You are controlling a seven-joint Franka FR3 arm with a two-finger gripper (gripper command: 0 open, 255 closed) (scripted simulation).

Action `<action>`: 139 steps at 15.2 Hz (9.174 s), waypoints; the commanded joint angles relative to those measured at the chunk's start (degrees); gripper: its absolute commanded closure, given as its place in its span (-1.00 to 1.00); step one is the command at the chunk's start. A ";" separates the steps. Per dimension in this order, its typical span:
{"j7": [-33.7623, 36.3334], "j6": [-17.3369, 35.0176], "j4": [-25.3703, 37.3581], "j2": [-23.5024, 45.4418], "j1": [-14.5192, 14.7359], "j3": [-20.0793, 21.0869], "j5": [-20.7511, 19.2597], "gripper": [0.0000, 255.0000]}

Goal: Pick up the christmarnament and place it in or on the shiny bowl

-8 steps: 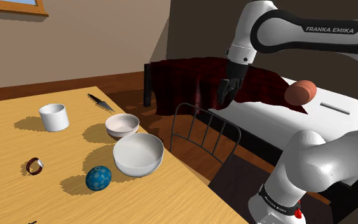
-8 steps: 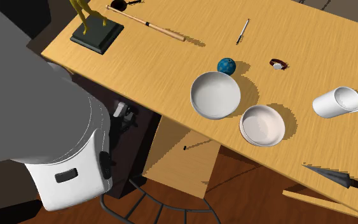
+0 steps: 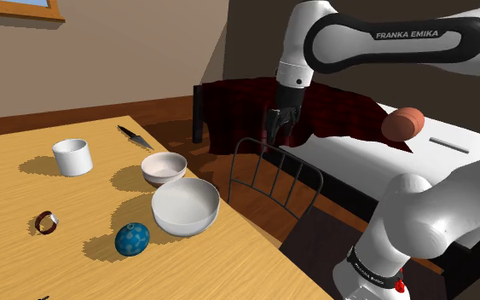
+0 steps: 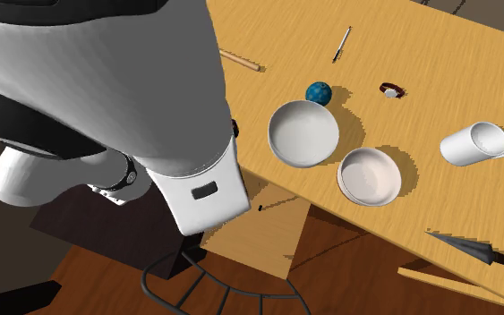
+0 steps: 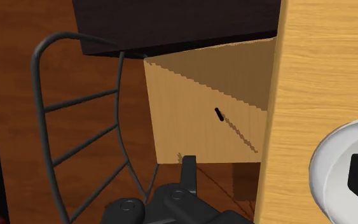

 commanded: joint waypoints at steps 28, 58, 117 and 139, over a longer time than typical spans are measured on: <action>14.95 -1.17 51.18 58.90 15.82 16.30 -4.46 -1.00; 16.44 -1.51 63.12 72.28 21.05 16.76 -7.27 1.00; 3.51 -8.30 46.04 48.18 8.52 15.15 -2.34 1.00; 3.46 -4.32 42.73 48.87 8.49 15.05 -2.53 -1.00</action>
